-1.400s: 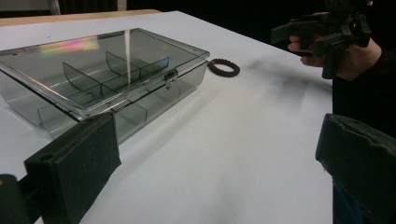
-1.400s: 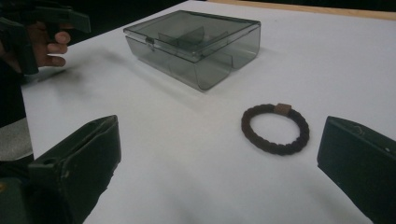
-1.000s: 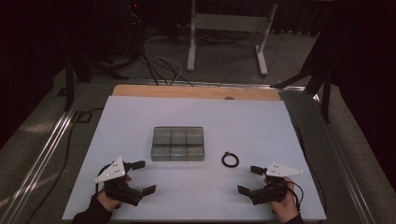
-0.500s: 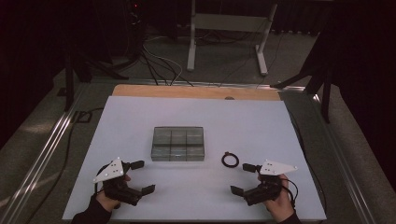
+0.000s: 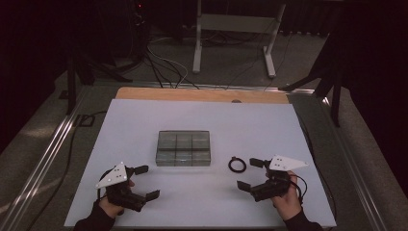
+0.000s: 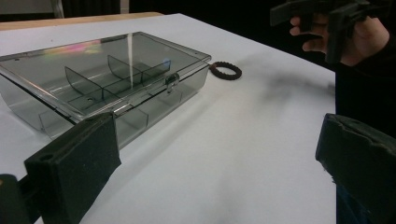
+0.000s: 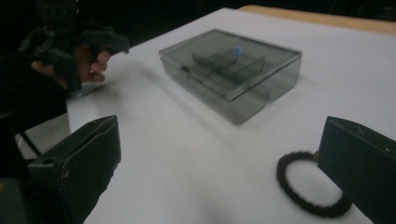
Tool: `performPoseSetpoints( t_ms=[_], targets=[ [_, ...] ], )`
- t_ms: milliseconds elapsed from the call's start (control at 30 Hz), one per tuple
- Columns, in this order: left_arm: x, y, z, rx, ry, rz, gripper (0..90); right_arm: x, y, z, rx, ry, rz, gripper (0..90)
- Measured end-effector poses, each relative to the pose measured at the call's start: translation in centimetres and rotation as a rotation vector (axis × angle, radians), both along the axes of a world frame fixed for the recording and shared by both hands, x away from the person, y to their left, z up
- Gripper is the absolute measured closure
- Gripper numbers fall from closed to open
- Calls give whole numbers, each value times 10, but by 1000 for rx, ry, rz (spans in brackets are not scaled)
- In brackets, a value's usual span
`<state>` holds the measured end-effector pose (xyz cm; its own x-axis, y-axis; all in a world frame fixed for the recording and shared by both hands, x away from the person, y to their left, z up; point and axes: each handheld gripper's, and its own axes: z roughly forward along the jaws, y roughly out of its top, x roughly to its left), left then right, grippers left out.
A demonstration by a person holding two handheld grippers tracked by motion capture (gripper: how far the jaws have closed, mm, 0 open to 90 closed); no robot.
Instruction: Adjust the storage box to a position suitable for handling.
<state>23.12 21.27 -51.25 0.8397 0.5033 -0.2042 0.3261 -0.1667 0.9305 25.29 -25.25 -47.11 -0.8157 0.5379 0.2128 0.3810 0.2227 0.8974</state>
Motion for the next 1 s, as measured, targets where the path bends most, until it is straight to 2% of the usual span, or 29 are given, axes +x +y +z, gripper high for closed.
performPoseSetpoints(
  t_ms=[233,433,600,733,833,900,1000],
  targets=[
    [0,0,0,-3,3,0,3,15,1,5,-2,-6,-31,0],
    [0,0,0,-4,3,1,3,32,-1,6,22,12,-68,0],
    [0,0,0,-5,1,0,3,46,1,3,-4,59,-87,0],
    [0,0,1,-5,0,0,3,52,4,0,-32,68,-92,0],
    [0,0,1,-9,1,0,3,59,8,-4,-70,80,-132,0],
    [0,0,1,-7,1,-2,3,64,7,-8,-84,98,-171,95],
    [0,0,1,-11,1,-1,3,68,5,-14,-108,111,-210,152]
  ],
)
